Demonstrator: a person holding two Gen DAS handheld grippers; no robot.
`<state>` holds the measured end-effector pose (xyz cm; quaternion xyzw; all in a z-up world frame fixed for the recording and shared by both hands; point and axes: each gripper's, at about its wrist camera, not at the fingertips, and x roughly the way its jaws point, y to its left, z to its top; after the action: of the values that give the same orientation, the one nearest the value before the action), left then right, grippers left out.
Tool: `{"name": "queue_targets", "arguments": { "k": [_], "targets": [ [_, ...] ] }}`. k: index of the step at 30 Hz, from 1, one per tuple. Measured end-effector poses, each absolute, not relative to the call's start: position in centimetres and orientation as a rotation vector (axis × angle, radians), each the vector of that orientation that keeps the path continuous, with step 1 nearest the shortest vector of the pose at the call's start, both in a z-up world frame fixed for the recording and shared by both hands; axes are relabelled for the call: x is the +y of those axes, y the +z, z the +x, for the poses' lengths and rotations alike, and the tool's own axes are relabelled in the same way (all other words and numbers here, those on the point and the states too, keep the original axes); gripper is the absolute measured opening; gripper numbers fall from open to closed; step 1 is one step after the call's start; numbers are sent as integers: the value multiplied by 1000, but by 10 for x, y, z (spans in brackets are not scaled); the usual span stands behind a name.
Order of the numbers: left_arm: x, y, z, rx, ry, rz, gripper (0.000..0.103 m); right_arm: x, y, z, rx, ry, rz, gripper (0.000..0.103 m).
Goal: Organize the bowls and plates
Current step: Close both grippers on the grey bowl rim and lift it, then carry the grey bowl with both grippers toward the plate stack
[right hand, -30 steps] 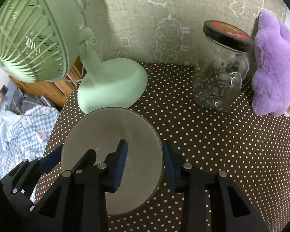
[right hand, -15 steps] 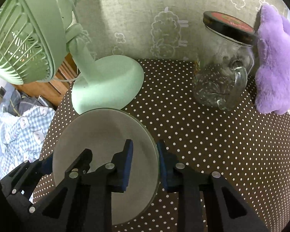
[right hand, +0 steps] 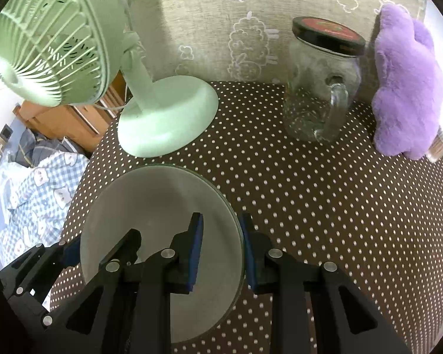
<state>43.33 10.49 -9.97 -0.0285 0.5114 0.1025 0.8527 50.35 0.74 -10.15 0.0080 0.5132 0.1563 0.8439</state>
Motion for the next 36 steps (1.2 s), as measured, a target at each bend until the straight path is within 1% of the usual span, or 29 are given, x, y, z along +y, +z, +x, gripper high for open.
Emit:
{"name": "queue_targets", "arguments": {
  "k": [25,36],
  "targets": [
    [86,-20,351,965,120,-13,35,-19,-13,407,1003,245,62,29],
    [83,1,309,938,87,-16,35,-23,17,351,963,196,65,29]
  ]
}}
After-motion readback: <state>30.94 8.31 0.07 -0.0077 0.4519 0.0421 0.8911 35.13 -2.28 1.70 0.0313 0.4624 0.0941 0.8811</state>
